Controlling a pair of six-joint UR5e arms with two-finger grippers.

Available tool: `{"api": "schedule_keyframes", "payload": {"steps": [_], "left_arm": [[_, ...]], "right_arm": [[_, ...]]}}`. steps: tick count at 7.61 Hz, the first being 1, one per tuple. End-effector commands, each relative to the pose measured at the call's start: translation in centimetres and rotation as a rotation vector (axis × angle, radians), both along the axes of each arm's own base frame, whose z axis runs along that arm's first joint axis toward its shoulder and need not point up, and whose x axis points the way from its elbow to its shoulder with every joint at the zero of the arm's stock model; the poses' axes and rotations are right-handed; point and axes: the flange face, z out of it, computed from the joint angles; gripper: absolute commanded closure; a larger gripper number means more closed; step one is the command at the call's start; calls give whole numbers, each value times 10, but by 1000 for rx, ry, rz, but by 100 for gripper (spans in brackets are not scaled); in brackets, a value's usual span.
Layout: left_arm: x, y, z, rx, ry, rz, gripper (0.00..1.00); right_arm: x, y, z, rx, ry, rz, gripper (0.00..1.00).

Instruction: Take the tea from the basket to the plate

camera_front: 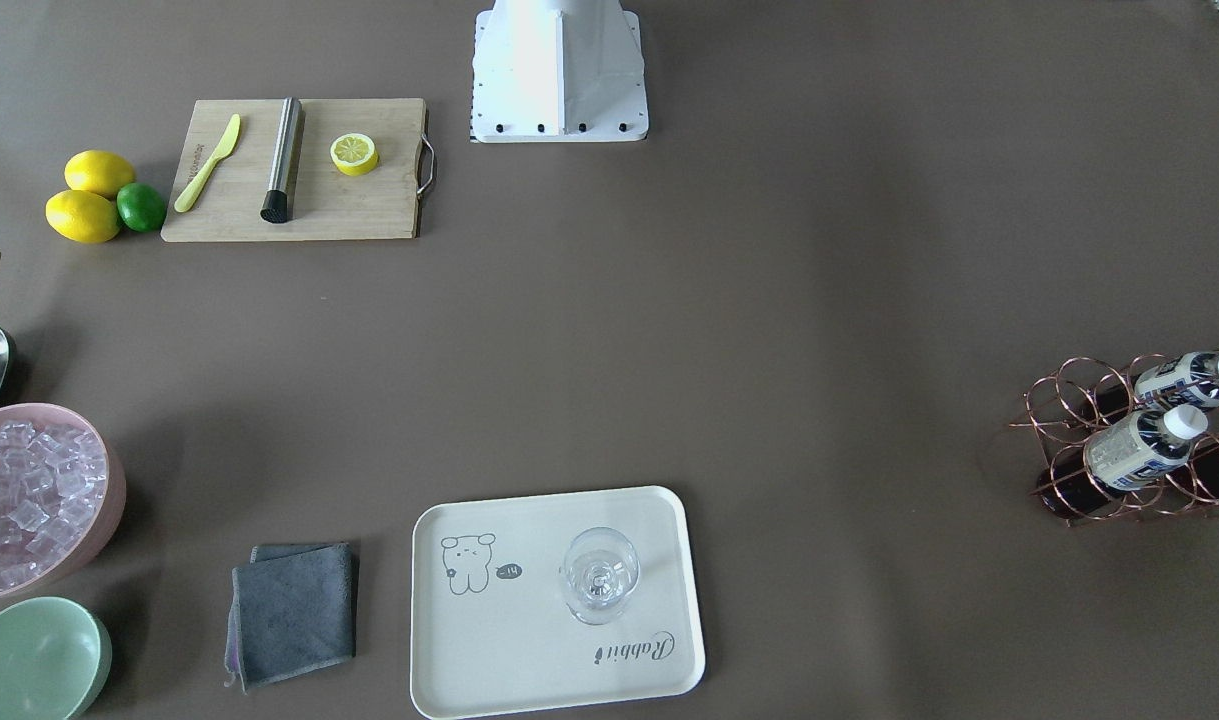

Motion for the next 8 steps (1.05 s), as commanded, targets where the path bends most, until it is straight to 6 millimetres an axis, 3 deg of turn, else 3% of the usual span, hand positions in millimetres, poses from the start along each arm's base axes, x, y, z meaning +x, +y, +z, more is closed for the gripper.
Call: {"api": "schedule_keyframes", "payload": {"steps": [1, 8], "left_arm": [[0, -1, -1, 3, 0, 0, 1], [2, -5, -4, 9, 0, 5, 1]], "right_arm": [[0, -1, 0, -1, 4, 2, 0], [1, -1, 1, -2, 3, 1, 0]]}}
